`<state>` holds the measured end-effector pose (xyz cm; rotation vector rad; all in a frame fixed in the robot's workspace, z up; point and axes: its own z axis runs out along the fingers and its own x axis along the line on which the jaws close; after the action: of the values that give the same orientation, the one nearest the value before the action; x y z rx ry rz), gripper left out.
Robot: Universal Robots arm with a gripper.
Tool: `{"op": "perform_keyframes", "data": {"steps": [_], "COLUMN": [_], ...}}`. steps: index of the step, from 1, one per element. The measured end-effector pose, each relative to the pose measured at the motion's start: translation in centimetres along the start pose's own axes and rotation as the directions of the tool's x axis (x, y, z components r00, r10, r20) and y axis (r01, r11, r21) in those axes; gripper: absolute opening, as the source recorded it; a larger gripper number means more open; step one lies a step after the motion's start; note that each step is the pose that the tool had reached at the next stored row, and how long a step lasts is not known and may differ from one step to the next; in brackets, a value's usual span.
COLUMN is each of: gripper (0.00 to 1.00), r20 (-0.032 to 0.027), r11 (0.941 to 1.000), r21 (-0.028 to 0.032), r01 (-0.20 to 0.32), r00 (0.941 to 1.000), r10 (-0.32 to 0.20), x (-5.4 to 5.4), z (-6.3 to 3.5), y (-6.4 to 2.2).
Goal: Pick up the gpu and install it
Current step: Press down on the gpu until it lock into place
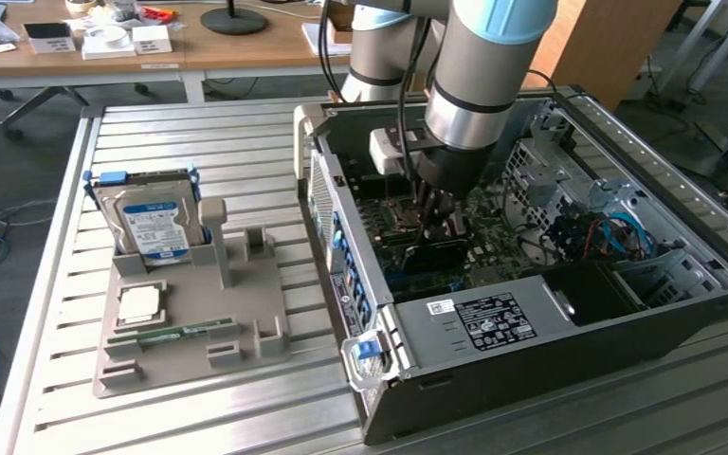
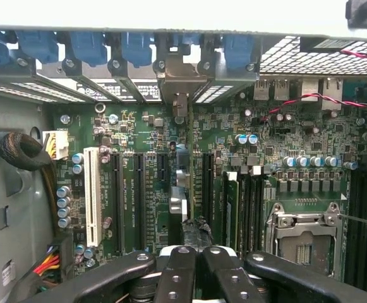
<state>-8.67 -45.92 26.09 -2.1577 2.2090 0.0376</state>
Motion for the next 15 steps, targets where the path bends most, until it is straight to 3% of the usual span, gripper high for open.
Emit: {"op": "perform_keyframes", "data": {"steps": [15], "gripper": [0.11], "r20": [0.0002], "r11": [1.0], "r21": [0.0027], "r01": [0.0], "r00": [1.0], "r10": [0.0], "x": [0.01], "z": [0.13], "y": [0.23]}}
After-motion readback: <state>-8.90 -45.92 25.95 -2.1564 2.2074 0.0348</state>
